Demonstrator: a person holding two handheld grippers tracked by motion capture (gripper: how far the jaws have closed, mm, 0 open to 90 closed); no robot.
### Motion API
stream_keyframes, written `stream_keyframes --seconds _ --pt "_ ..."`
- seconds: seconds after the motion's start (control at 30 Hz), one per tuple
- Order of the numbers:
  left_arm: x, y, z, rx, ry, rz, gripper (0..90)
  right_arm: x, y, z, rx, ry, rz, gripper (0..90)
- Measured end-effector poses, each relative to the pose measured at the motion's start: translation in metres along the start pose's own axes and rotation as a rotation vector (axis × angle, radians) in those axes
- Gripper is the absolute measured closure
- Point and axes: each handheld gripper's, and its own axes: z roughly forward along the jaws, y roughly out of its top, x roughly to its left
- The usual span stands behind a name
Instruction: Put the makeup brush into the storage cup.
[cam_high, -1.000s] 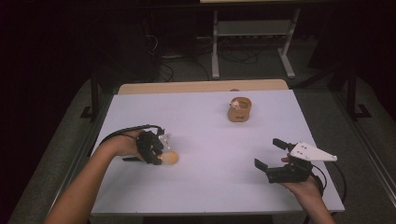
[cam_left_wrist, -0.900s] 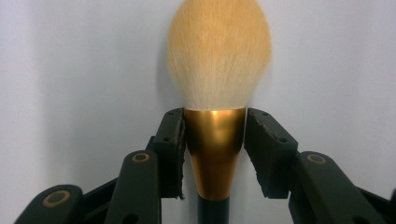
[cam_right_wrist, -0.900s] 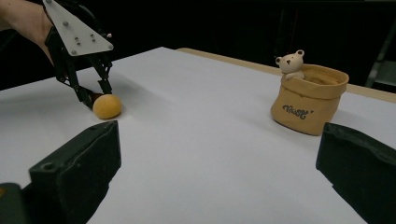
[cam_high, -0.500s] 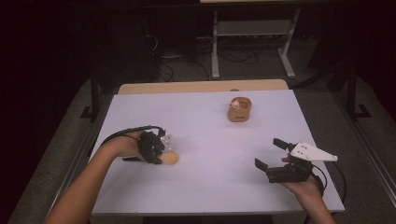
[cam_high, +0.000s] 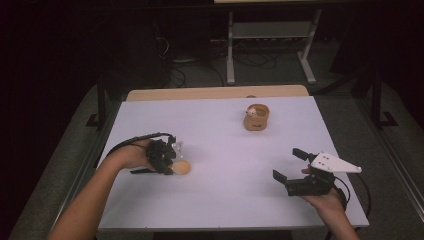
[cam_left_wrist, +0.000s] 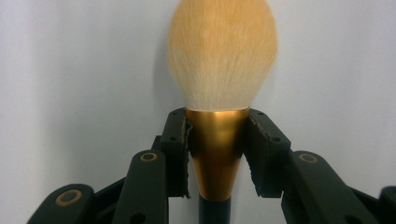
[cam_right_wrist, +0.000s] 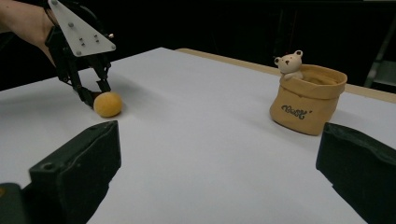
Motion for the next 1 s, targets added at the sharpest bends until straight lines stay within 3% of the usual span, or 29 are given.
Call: stream_keyframes --seconds 0.23,0.8,1.0 --pt "0.0 -0.001 -0.008 -0.026 0.001 -0.051 62.8 0.0 0.0 -0.001 -0.001 -0.003 -0.001 0.0" --pt "-0.007 0.001 -0.042 -0.209 0.039 -0.156 62.9 0.0 0.001 -0.002 -0.01 -0.001 0.004 0.0" --pt "-0.008 -0.002 -0.045 -0.282 0.019 -0.22 62.9 0.001 0.002 -0.002 -0.012 -0.003 0.003 0.0"
